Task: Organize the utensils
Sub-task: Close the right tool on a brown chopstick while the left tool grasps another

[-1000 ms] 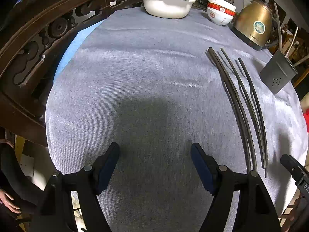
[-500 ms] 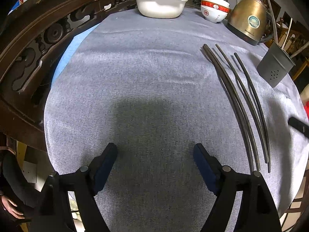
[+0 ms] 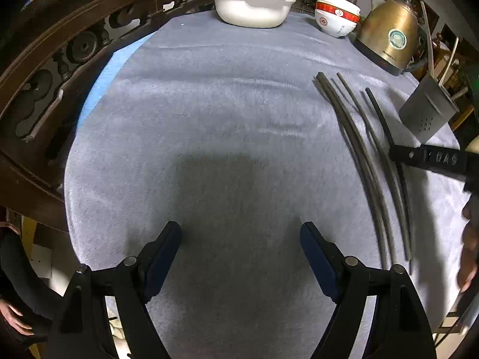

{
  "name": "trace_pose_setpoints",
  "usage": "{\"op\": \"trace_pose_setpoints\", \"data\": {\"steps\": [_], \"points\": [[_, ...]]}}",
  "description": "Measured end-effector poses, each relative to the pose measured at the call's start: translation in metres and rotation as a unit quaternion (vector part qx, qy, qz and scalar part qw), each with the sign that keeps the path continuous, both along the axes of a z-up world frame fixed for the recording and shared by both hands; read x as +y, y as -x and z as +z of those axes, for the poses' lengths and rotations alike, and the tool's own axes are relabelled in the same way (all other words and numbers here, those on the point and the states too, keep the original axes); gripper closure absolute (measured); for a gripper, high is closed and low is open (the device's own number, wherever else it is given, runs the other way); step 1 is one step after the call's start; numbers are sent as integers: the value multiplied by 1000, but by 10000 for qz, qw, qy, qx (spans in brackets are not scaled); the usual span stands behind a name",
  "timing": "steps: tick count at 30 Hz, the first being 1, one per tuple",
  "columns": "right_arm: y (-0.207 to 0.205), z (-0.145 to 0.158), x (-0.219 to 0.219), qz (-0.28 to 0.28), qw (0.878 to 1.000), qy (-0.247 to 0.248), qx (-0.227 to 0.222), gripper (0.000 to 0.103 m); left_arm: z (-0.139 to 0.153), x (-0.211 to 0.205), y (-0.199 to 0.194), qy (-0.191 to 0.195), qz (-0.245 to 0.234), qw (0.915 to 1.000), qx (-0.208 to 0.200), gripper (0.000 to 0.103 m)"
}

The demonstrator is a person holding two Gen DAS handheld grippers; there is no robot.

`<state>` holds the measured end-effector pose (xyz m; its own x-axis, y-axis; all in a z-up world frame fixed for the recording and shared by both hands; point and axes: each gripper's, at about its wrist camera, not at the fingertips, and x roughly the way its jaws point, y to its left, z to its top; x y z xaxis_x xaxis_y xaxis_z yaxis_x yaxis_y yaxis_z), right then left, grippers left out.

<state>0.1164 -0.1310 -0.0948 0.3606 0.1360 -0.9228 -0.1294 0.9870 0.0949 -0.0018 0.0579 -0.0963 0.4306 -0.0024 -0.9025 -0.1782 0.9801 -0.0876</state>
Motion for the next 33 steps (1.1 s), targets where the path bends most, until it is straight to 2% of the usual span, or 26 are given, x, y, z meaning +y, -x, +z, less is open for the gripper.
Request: {"op": "trace_pose_setpoints", "data": {"steps": [1,3,8,11,13,15,16,17,18,19,21,23,28,29,31,33], "points": [[0,-1,0,0,10000,33,32,77,2,-1,-4,22,7,10000,2,21],[2,-1,-8,-61,10000,-17,52,82,7,-6,-13,54,-12,10000,-47,21],[12,-3,-28,-190,9997,-125,37,84,23,-33,-46,27,-262,9994,-229,21],[13,-3,-34,-219,9995,-232,20,86,21,-50,-64,-161,-383,9991,-119,21],[14,-4,-37,-225,9993,-296,12,86,12,-55,-72,-442,-351,9984,94,21],[15,-5,-38,-207,9993,-322,0,86,0,-55,-76,-443,-367,9978,334,25],[15,-5,-37,-191,9993,-323,-7,86,-1,-54,-75,-414,-366,9982,251,25],[14,-4,-37,-182,9993,-330,-11,86,-1,-53,-75,-383,-377,9980,339,26],[15,-3,-39,-174,9992,-347,-19,86,0,-50,-74,-206,-395,9984,341,26],[16,-2,-40,-172,9992,-371,-25,86,5,-44,-71,20,-327,9991,256,27],[16,-2,-40,-179,9990,-408,-28,86,16,-34,-66,177,-38,9998,54,27],[16,-1,-41,-195,9989,-421,-35,86,22,-34,-65,315,1,9995,-36,27],[18,0,-44,-225,9986,-475,-38,86,2,-59,-72,-40,-430,9987,269,24],[18,-1,-44,-222,9986,-482,-28,86,3,-58,-70,-34,-393,9991,130,25],[19,-1,-45,-213,9985,-496,-17,86,4,-54,-69,-24,-391,9991,188,27],[18,-1,-45,-211,9985,-497,-16,86,1,-47,-68,-205,-394,9985,326,38]]}}
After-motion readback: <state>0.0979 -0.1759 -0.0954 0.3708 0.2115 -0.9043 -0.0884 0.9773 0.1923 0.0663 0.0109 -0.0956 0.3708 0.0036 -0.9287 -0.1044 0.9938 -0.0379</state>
